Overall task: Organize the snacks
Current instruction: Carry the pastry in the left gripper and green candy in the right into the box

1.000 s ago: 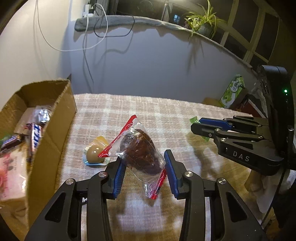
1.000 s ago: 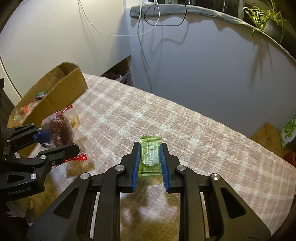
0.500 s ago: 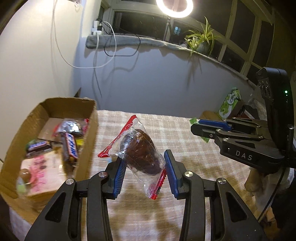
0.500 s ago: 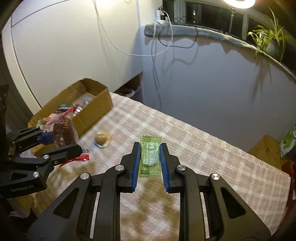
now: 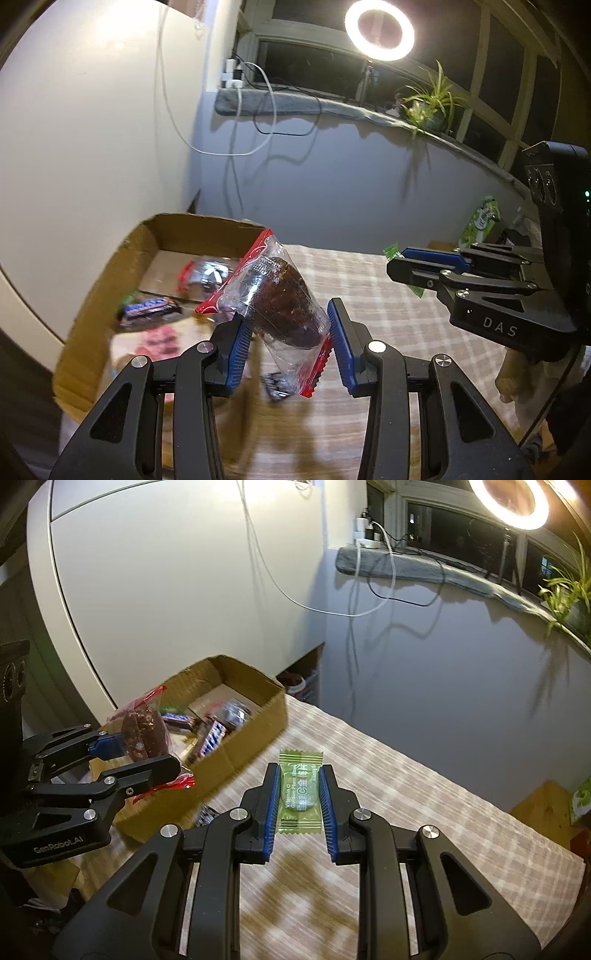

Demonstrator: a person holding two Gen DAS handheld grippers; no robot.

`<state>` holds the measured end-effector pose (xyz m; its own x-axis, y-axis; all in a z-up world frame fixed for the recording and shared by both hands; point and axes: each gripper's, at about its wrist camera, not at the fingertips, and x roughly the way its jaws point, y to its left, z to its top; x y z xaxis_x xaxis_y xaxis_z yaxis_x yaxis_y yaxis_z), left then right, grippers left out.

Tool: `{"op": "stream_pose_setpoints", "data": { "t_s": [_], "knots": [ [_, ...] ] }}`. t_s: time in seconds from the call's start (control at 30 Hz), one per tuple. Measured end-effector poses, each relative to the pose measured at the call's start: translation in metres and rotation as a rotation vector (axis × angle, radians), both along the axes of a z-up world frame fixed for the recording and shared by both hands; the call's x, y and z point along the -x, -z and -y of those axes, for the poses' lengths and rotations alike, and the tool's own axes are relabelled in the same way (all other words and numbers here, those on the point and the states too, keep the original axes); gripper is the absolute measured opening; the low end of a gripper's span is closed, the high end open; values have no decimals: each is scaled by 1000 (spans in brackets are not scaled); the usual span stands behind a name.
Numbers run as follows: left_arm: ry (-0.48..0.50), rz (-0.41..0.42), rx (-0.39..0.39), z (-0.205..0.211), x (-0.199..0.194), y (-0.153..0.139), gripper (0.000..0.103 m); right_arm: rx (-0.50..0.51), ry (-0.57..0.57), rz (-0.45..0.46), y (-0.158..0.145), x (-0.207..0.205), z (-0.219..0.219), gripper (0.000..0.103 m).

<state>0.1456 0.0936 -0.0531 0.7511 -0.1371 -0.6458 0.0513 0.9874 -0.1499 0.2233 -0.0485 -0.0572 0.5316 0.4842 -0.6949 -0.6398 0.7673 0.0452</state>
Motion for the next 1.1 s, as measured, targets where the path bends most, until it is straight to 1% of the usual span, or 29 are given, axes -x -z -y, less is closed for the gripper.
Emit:
{"op": "stream_pose_setpoints", "data": {
  "t_s": [0.17, 0.5, 0.73, 1.1],
  "knots": [
    [-36, 8, -4, -24, -5, -3, 39, -12, -25, -20, 2, -7, -24, 22],
    [-82, 1, -16, -59, -15, 1, 39, -11, -61, -28, 6, -18, -67, 22],
    [-109, -10, -18, -77, -19, 7, 39, -8, -89, -39, 12, -27, -96, 22],
    [-126, -31, -14, -91, -26, 14, 39, 21, -104, -57, 27, -40, -118, 22]
  ]
}}
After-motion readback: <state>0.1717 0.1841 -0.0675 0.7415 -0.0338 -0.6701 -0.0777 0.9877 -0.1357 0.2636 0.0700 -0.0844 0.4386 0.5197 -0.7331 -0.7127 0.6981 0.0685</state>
